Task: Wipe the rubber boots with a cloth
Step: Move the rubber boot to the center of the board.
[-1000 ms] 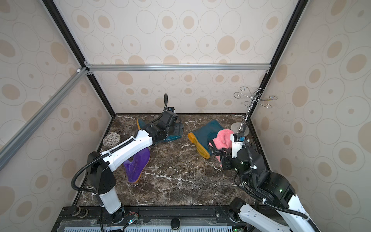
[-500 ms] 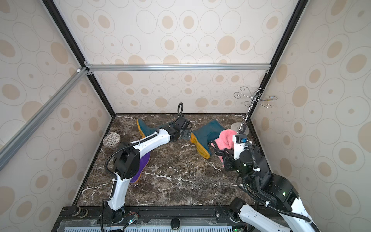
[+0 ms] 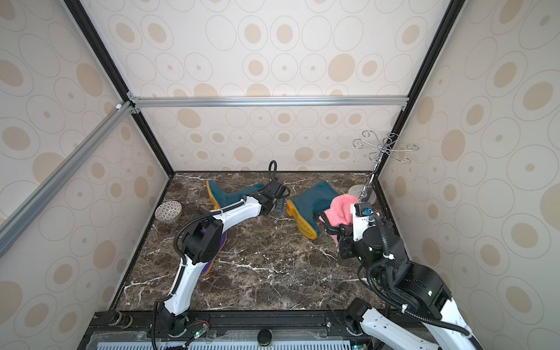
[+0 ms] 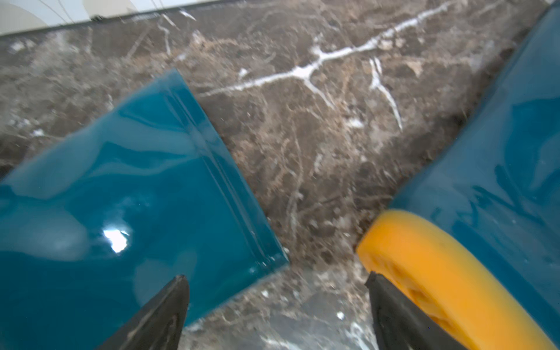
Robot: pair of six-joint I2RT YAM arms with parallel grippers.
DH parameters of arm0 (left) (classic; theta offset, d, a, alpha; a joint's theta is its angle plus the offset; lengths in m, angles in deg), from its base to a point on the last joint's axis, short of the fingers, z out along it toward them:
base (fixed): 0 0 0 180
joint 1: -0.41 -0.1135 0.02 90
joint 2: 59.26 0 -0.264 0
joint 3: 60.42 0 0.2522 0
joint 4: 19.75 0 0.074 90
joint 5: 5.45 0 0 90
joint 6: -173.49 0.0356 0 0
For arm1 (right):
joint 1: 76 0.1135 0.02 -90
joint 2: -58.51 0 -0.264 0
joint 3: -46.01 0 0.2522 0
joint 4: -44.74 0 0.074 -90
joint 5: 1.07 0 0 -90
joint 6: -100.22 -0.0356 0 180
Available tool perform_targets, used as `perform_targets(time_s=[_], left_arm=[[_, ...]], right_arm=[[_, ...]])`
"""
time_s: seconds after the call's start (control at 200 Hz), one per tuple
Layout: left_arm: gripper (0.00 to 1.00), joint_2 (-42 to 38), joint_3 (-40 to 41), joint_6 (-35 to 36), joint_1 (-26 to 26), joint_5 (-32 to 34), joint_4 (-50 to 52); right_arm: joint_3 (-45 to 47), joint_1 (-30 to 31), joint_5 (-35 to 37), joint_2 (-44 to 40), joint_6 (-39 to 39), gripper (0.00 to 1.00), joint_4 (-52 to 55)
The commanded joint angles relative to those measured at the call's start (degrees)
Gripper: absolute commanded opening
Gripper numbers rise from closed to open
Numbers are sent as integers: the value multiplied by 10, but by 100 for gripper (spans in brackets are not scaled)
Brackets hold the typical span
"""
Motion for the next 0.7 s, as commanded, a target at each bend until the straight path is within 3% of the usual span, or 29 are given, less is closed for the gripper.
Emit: perform_targets(time_s=[0.0,0.335,0.695], left_arm=[[89,25,-28,21,-11,3,-16],[83,-1,20,-6,-17,-38,-40],[83,19,23,10,-20,-6,-35]], right_arm=[[-2,0,-1,9,8,0,-16],[7,0,-4,10,7,0,-26],[18,0,-19,9,0,0,-36]])
